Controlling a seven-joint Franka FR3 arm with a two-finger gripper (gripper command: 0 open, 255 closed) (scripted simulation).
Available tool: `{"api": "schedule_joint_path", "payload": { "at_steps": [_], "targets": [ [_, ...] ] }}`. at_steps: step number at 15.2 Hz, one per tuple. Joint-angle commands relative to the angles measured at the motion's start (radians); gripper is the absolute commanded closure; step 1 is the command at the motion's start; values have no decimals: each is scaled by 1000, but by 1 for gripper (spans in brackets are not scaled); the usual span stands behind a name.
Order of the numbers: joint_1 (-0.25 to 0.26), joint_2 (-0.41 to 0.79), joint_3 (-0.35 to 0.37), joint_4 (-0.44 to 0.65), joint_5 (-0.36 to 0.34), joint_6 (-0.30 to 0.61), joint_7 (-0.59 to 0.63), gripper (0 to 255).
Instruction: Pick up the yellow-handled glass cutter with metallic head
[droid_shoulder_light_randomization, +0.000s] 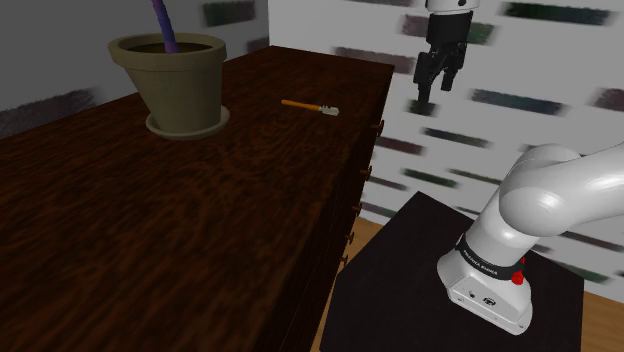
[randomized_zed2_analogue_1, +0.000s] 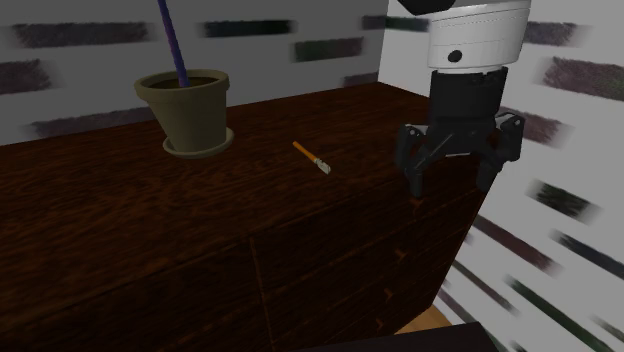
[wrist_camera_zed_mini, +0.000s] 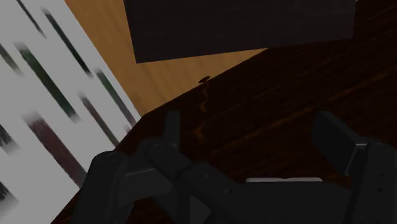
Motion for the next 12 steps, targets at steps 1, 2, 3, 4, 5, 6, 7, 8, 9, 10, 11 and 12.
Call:
{"api": "schedule_joint_path", "payload": {
  "at_steps": [1,2,3,4,5,6,7,8,9,10,11,12],
  "targets": [
    [0,0,0,0,0,0,0,0],
    [11,32,1,13,7,23,-12,0],
    [23,63,2,28,14,46,-24,0],
    [34,95,3,43,21,68,-36,0],
    [46,126,4,59,27,88,-48,0],
    [57,158,5,76,34,108,-61,0],
    [68,189,7,94,41,126,-74,0],
    [79,220,9,112,49,144,-87,0],
    [90,251,11,132,56,160,-100,0],
    [100,281,14,152,63,176,-113,0],
    [110,312,16,173,70,190,-127,0],
    [120,342,19,195,78,204,-140,0]
  ]
}}
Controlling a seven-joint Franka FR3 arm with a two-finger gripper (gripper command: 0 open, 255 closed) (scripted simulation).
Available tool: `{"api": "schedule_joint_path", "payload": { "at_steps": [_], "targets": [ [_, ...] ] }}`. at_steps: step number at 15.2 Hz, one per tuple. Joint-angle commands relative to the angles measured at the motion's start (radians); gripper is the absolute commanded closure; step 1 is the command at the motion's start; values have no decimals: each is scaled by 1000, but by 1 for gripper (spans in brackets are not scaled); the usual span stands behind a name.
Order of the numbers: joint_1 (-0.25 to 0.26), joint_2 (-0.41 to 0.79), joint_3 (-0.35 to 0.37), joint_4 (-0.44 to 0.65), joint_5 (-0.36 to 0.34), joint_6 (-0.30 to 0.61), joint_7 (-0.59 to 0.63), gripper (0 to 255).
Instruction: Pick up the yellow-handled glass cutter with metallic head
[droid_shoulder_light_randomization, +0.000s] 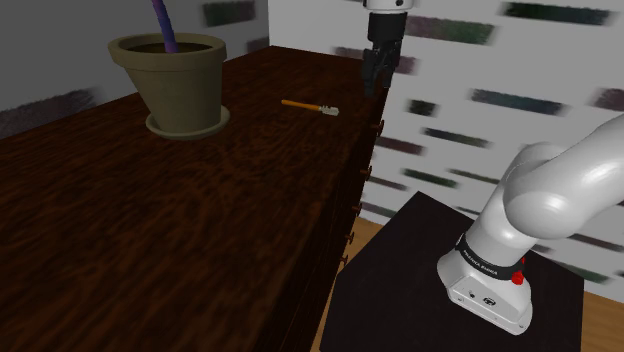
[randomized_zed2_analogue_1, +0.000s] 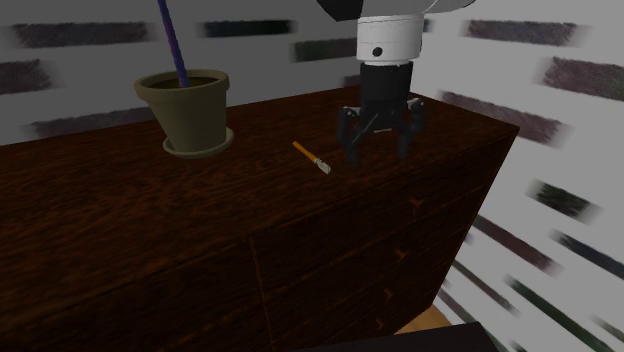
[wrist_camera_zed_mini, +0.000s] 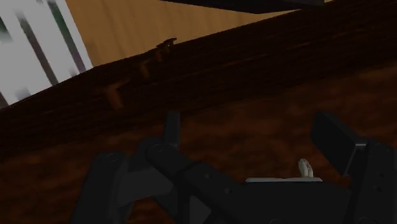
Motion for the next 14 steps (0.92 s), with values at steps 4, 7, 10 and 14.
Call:
{"api": "schedule_joint_path", "payload": {
  "at_steps": [4,7,10,14],
  "targets": [
    [48,155,17,122,36,61,-69,0],
    [74,241,31,200,57,84,-109,0],
    [97,318,45,278,74,98,-145,0],
    [97,317,46,223,74,152,-147,0]
  ]
}}
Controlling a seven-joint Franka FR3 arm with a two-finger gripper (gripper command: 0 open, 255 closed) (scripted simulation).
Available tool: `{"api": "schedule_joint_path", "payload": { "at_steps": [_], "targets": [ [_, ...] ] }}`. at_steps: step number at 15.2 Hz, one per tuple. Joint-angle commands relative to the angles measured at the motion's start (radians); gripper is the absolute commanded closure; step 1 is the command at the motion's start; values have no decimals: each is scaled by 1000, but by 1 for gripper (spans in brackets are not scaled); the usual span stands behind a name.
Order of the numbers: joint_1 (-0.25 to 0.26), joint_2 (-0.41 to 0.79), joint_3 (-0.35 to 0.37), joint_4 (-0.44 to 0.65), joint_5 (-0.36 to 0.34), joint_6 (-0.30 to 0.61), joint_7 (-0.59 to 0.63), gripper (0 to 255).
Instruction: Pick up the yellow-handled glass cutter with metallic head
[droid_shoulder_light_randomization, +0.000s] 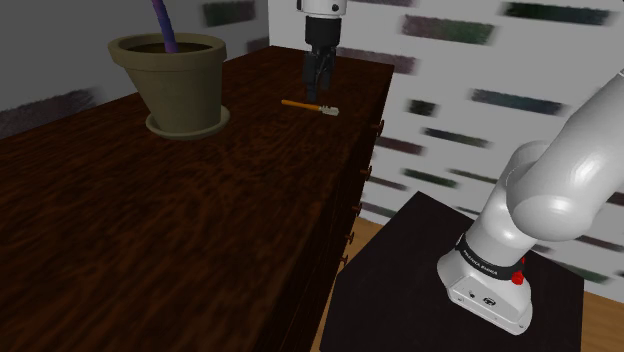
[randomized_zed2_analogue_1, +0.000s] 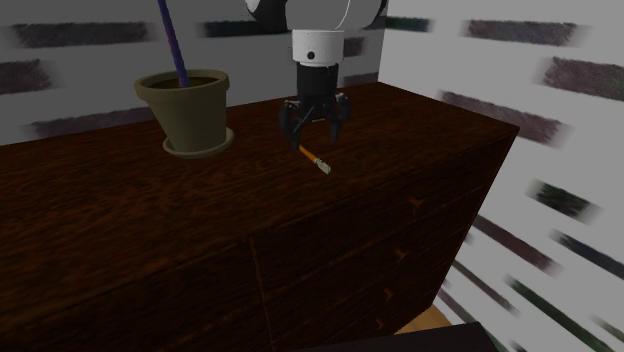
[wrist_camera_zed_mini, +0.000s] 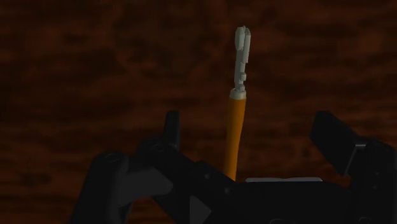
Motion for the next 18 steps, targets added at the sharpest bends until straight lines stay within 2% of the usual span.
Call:
{"api": "schedule_joint_path", "payload": {
  "at_steps": [1,5,6,15,18],
  "targets": [
    [0,3,0,-24,1,28,-2,0],
    [1,5,1,-57,1,62,-3,0],
    [1,6,1,-56,1,63,-2,255],
    [1,5,1,-57,1,62,-3,255],
    [0,3,0,-19,1,22,-2,255]
  ]
}}
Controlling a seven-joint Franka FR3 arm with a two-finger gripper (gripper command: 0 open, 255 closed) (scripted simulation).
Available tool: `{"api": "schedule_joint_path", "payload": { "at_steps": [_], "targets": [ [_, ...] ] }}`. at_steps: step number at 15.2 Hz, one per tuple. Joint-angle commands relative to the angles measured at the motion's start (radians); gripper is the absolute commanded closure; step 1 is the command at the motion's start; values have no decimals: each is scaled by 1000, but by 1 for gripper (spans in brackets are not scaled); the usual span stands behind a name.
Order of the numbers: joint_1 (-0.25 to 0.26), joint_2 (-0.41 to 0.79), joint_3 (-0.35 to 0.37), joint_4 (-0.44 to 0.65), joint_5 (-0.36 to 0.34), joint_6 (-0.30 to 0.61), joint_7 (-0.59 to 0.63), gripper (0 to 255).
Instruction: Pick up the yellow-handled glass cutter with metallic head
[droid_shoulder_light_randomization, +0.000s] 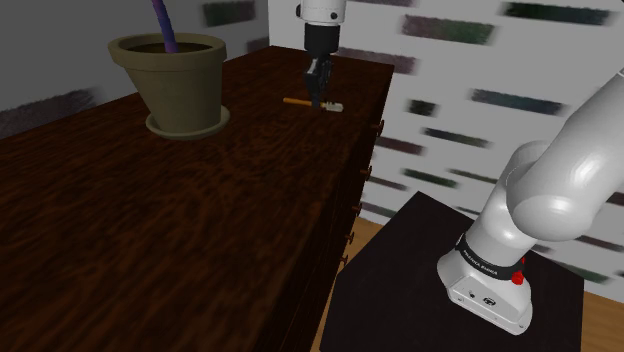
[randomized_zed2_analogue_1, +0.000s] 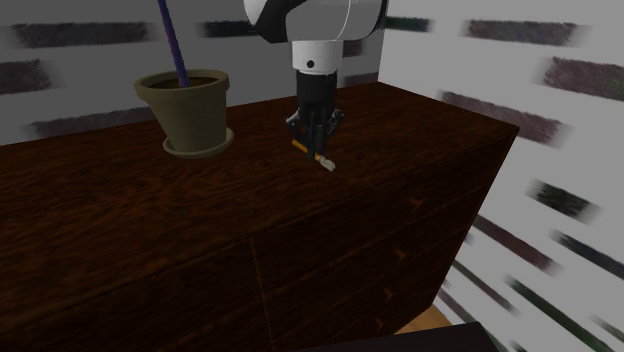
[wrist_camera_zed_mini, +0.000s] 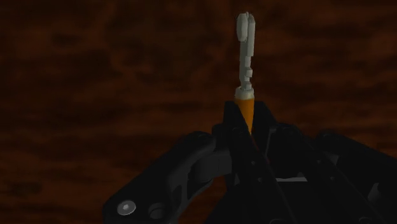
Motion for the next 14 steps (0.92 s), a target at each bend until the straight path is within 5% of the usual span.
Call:
{"api": "schedule_joint_path", "payload": {
  "at_steps": [1,14],
  "targets": [
    [0,-1,-1,23,0,-25,0,255],
    [-1,10,-2,186,-2,-176,5,255]
  ]
}}
